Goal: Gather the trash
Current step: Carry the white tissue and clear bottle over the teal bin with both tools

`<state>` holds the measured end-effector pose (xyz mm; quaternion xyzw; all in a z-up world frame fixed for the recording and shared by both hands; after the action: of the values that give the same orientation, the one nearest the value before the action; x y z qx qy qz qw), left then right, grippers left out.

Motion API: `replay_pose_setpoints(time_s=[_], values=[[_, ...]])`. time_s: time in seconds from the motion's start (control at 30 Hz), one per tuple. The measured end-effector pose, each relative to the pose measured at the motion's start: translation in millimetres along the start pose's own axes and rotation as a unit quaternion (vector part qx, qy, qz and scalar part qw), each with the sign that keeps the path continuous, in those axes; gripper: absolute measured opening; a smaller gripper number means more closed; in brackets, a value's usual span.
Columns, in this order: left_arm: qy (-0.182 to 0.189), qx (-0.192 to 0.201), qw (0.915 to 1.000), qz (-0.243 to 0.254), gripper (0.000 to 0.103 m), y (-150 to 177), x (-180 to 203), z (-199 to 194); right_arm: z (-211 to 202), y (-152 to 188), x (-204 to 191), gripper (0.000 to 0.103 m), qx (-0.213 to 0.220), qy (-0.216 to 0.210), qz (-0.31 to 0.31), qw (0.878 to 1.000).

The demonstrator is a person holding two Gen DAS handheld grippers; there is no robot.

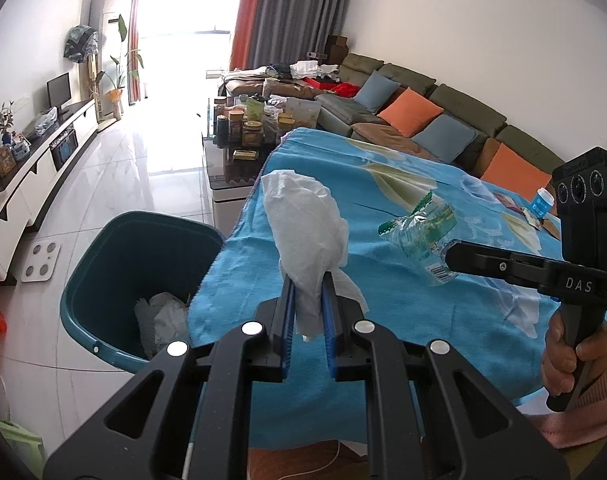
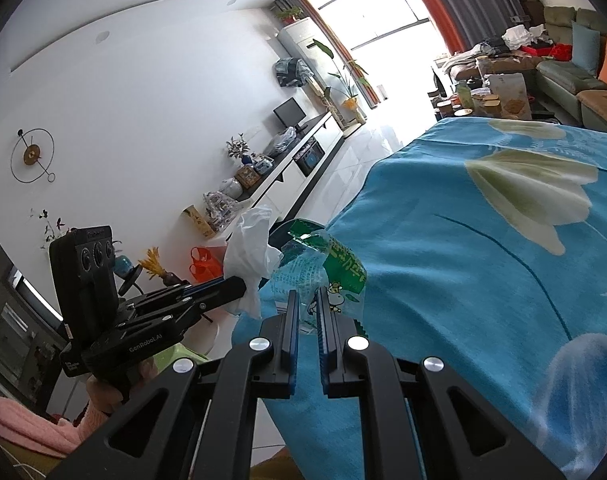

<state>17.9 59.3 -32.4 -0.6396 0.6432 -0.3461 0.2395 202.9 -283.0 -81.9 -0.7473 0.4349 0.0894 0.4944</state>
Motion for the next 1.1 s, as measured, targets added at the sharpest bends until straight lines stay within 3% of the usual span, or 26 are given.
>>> replay_pose_setpoints(time_s=[1.1], values=[[-0.023, 0.004, 0.9992, -0.033, 0.013, 6.6, -29.7, -2.6, 30.6, -7.2, -10.5, 0.007, -0.028, -0.014, -0.009, 0.999]])
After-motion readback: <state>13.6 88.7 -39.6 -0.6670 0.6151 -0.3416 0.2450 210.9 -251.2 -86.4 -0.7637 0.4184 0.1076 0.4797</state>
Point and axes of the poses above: each gripper's, at about its wrist camera, not at the fingertips, and z roughly the way its jaws point, x to its right, y to its underside, the point moved 1 cm from there along z, roughly the way its jaws point, and after that the axes turned 2 degrees about z, right-handed, at the moved point
